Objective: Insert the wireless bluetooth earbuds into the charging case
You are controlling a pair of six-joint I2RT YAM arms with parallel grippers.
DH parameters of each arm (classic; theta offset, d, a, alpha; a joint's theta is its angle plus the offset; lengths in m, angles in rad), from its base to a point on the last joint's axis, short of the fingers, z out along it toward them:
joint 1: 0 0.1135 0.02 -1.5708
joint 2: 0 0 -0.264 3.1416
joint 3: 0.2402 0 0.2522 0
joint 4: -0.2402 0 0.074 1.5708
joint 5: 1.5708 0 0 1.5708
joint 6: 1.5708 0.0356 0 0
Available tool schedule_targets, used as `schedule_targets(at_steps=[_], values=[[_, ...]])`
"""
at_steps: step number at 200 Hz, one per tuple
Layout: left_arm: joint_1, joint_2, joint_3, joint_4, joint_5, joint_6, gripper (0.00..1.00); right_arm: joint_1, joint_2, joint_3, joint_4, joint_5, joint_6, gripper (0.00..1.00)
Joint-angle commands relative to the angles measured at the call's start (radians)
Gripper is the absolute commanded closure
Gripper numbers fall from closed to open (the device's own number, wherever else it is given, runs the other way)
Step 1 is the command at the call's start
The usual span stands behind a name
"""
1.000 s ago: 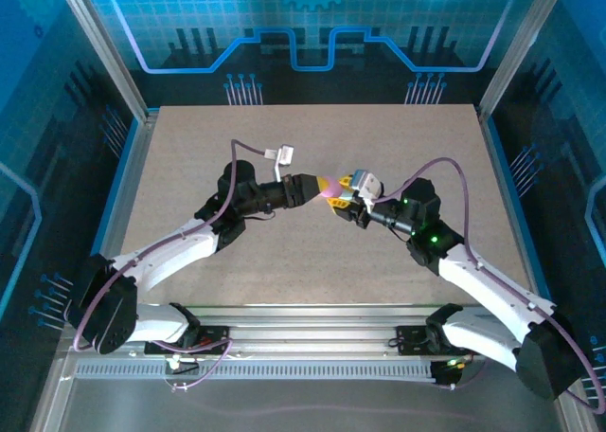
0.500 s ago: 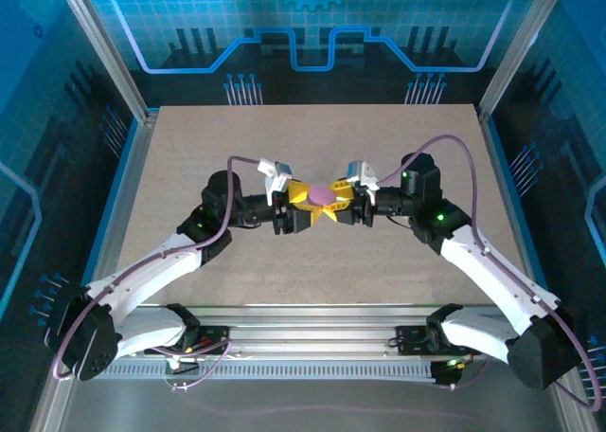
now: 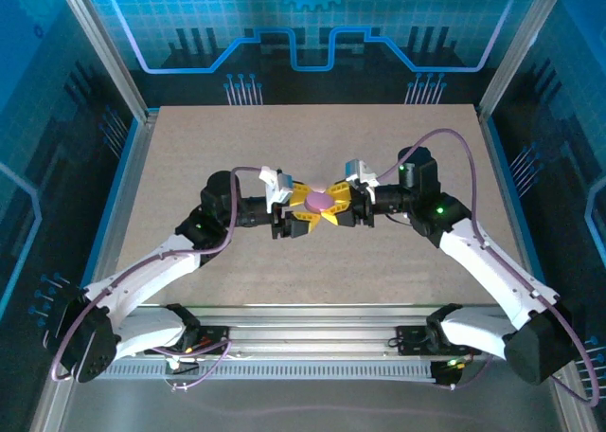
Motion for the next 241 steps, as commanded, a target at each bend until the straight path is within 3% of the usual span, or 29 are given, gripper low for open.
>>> schedule_targets(at_steps=[1,73,241], values=[[-0.003,-0.022,0.003,0.025,0.035,0.024,0.41,-0.011,-0.002,0.026,-0.013,0.002,-0.021,0.68],[-0.002,-0.003,0.014,0.03,0.06,-0.016,0.49,-0.011,-0.009,0.002,0.011,0.011,-0.019,0.67],[-0.007,0.01,0.026,0.061,0.069,-0.041,0.49,0.021,0.007,0.001,-0.006,0.031,-0.054,0.66]])
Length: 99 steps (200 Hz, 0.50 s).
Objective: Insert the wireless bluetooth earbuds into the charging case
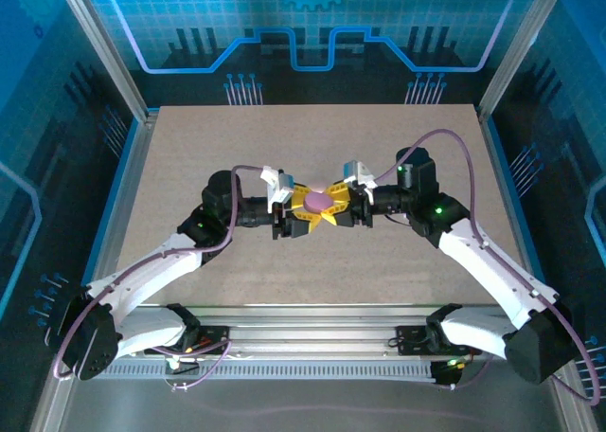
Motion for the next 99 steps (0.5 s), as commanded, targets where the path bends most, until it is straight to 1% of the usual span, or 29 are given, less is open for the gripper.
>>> schedule_targets(at_steps=[1,62,78,99], values=[[-0.006,-0.007,0.026,0.037,0.028,-0.004,0.49,0.008,0.003,0.001,-0.008,0.004,-0.024,0.66],[-0.008,-0.009,0.027,0.0,0.028,0.024,0.62,0.008,0.003,0.011,-0.033,-0.028,-0.03,0.63],[-0.008,-0.016,0.028,-0.041,0.02,0.065,0.64,0.005,0.005,0.027,-0.067,-0.027,-0.039,0.61],[-0.008,-0.025,0.037,-0.115,0.011,0.122,0.65,-0.003,0.007,0.04,-0.076,-0.025,-0.011,0.59]])
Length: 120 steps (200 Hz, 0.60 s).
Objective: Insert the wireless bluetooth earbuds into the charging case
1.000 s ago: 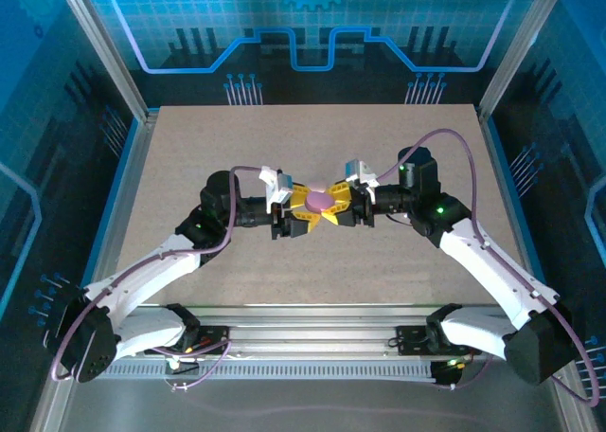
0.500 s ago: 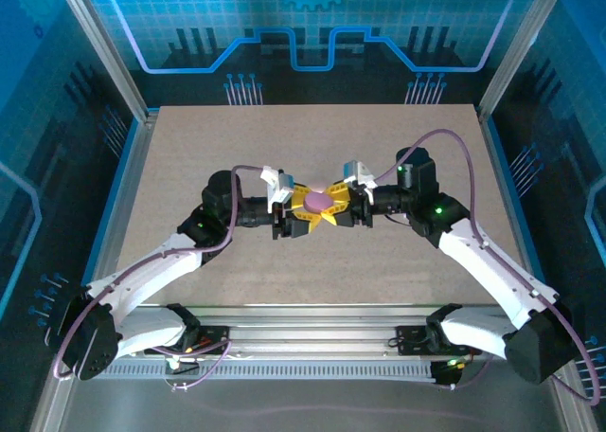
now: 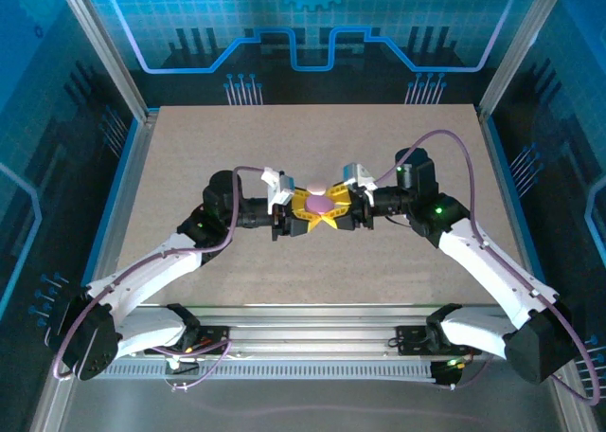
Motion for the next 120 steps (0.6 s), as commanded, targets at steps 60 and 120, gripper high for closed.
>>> schedule_targets(at_steps=[60,120], values=[[-0.008,-0.028,0.049,-0.148,0.005,0.141,0.66,-0.035,0.015,0.059,-0.025,-0.01,0.096,0.55],[-0.006,-0.035,0.049,-0.123,0.002,0.122,0.67,-0.051,0.055,0.107,-0.088,-0.032,0.125,0.53]])
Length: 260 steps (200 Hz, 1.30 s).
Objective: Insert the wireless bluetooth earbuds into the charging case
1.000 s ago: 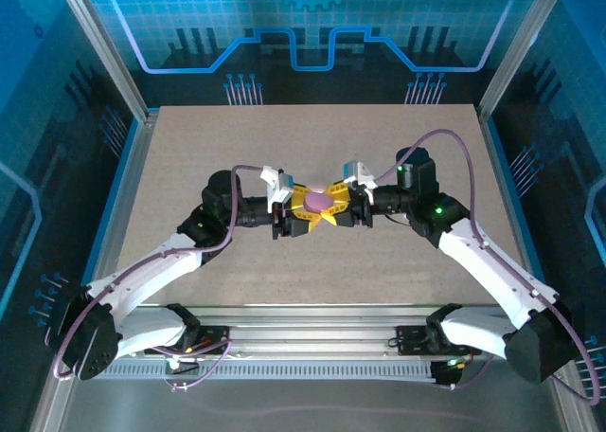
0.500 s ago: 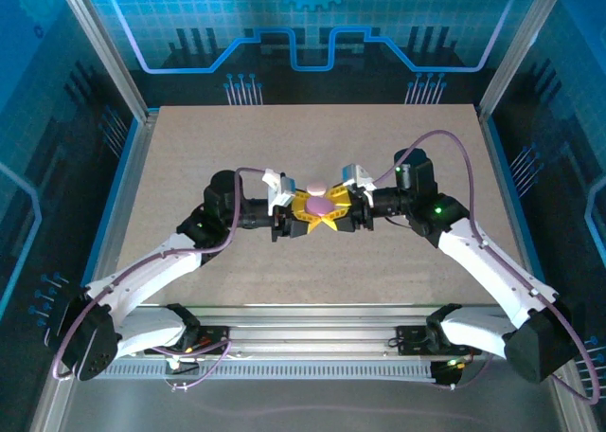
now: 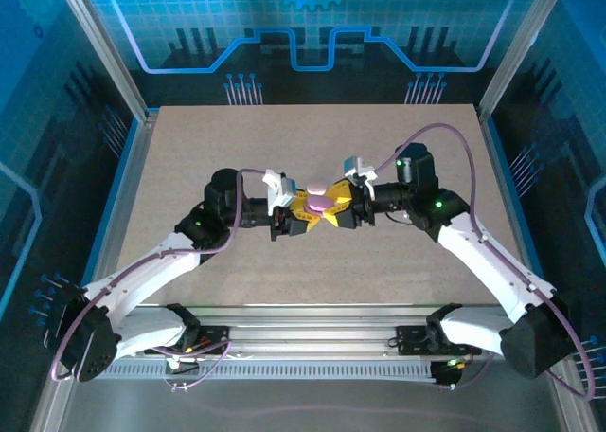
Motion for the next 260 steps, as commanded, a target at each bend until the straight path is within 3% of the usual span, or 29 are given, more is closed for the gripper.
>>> schedule_targets(at_steps=[1,61,152,201,232,260], values=[[-0.007,-0.025,0.021,-0.011,0.036,0.016,0.67,-0.022,0.021,0.063,-0.037,0.007,0.011,0.53],[-0.007,-0.011,0.017,0.015,0.053,-0.012,0.67,-0.021,0.021,0.099,-0.013,0.139,0.052,0.52],[-0.01,0.029,0.029,0.054,0.098,-0.06,0.66,0.023,0.054,0.153,-0.128,0.097,-0.09,0.62],[-0.011,0.035,0.027,0.084,0.102,-0.081,0.65,0.036,0.074,0.175,-0.202,0.122,-0.166,0.76],[-0.01,0.038,0.025,0.083,0.092,-0.082,0.63,0.036,0.066,0.176,-0.187,0.103,-0.157,0.9],[-0.013,0.044,0.023,0.097,0.077,-0.091,0.52,0.036,0.048,0.166,-0.168,0.109,-0.153,0.93]])
